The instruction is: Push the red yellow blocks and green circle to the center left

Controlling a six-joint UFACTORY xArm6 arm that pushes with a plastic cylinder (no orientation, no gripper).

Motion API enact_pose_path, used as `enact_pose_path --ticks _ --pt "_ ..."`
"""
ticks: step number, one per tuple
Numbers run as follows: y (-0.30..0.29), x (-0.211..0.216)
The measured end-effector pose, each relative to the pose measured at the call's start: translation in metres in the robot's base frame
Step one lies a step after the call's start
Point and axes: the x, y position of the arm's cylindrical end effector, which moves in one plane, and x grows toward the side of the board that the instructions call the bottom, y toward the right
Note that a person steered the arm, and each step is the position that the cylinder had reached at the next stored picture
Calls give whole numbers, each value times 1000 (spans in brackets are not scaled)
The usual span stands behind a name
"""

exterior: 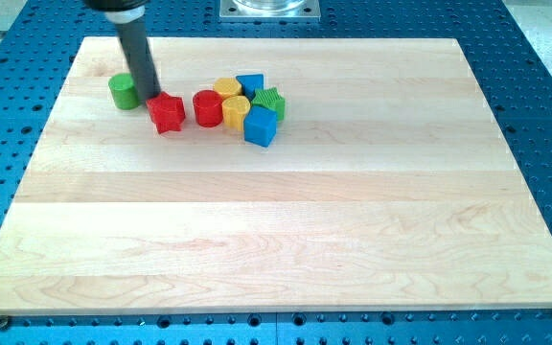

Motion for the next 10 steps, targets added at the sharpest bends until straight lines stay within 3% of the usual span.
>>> enact_pose_path --ticks 1,2,3,6,8,10 --pt "-9 -20" --pt "-67 7" --pt "-96 66" --pt "-32 15" --pt "88 -16" --pt "92 15"
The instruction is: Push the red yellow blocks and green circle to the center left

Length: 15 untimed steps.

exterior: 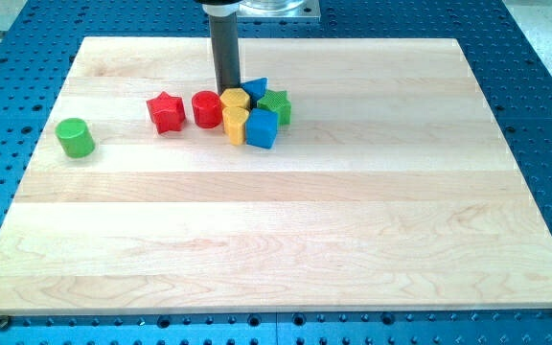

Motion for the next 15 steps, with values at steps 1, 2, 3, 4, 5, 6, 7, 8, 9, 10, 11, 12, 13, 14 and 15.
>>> enact_pose_path --ticks 1,2,3,4,5,6,7,8,9,10,11,12,13,14,15 --pt "-8 19" --pt "-57 34" --pt "-99 46" --pt "-97 45" --pt "-42 31" --pt "-6 19" --pt "16 18" --pt "43 47" --pt "69 70" --pt "27 93" --pt "3 67" --pt "39 38" --pt "-34 48" --pt "-75 49" --pt "-18 53"
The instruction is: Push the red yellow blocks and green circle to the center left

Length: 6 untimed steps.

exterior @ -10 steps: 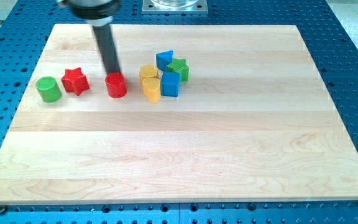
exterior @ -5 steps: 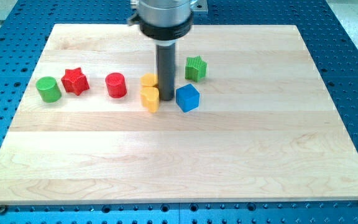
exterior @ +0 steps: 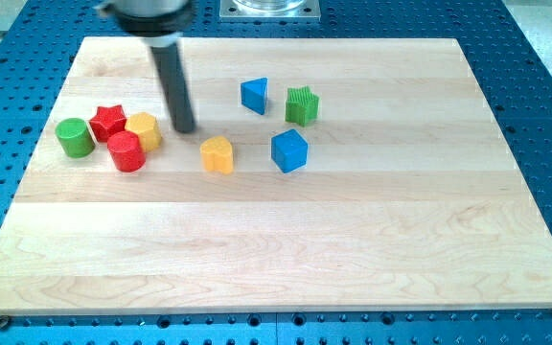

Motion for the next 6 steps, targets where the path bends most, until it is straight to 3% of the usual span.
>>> enact_pose_path --ticks 1,2,3,4,5,6 --pt "83 12" --pt "72 43" --pt "18 57" --pt "8 63" --pt "74 73" --pt "30 73"
